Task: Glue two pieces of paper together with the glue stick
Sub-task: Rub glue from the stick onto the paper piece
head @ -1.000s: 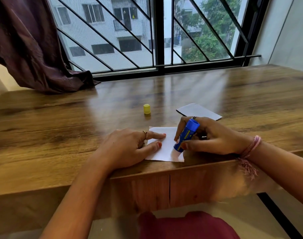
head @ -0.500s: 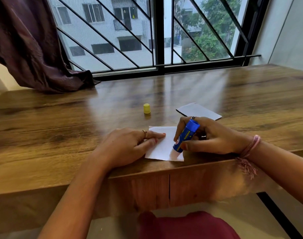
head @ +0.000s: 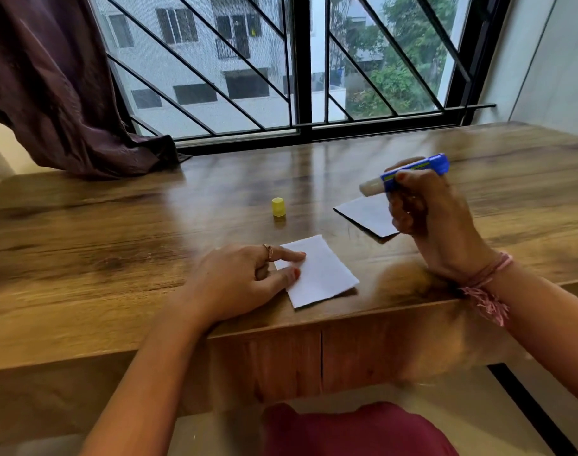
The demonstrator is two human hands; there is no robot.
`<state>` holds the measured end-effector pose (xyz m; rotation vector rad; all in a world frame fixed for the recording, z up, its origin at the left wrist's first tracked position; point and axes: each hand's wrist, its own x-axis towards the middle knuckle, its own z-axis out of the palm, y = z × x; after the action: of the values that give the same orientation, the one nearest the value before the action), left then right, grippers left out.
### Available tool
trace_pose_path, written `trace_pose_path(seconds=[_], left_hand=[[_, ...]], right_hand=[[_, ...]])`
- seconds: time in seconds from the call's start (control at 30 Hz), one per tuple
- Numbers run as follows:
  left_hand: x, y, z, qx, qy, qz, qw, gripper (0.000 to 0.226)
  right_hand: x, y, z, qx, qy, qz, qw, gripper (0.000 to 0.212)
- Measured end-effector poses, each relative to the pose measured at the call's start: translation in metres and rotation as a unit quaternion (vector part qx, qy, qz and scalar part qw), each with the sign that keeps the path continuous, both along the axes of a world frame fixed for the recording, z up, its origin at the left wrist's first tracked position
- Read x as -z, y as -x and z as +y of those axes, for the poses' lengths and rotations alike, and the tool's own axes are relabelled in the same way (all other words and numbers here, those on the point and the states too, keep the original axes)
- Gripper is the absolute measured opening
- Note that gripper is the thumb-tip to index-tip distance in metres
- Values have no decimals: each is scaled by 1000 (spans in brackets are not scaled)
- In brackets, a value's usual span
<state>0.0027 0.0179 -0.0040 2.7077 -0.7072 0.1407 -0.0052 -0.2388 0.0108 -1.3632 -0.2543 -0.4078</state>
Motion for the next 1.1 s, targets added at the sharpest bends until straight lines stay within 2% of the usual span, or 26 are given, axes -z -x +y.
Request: trace_pose_path(seconds=[0.1,0.23,0.43,0.57,0.7,0.83,0.93,1.1], left_hand=[[4,3,-3,-20,7,-29,999,39],[6,10,-5,-29,19,-87,996,47],[2,17,-4,0,76,-110,991,32],[1,20,-3,62,92,-160,981,42],[1,18,-3,94,35,-103,990,51],[2,15,-3,86,2,-65,994,59],[2,16,-4,81,8,-66,995,60],[3,15,-4,82,-3,-70,994,61]], right_hand=[[-1,0,0,35,-3,42,998,13],[0,3,4,27,63,58,996,21],[0,8,5,11,119,66,991,15],[7,17,6,-12,139,95,986,17],[12,25,4,-2,141,100,985,5],[13,28,5,10,160,92,983,8],[13,26,6,11,167,106,980,4],[9,21,8,20,179,133,975,10]])
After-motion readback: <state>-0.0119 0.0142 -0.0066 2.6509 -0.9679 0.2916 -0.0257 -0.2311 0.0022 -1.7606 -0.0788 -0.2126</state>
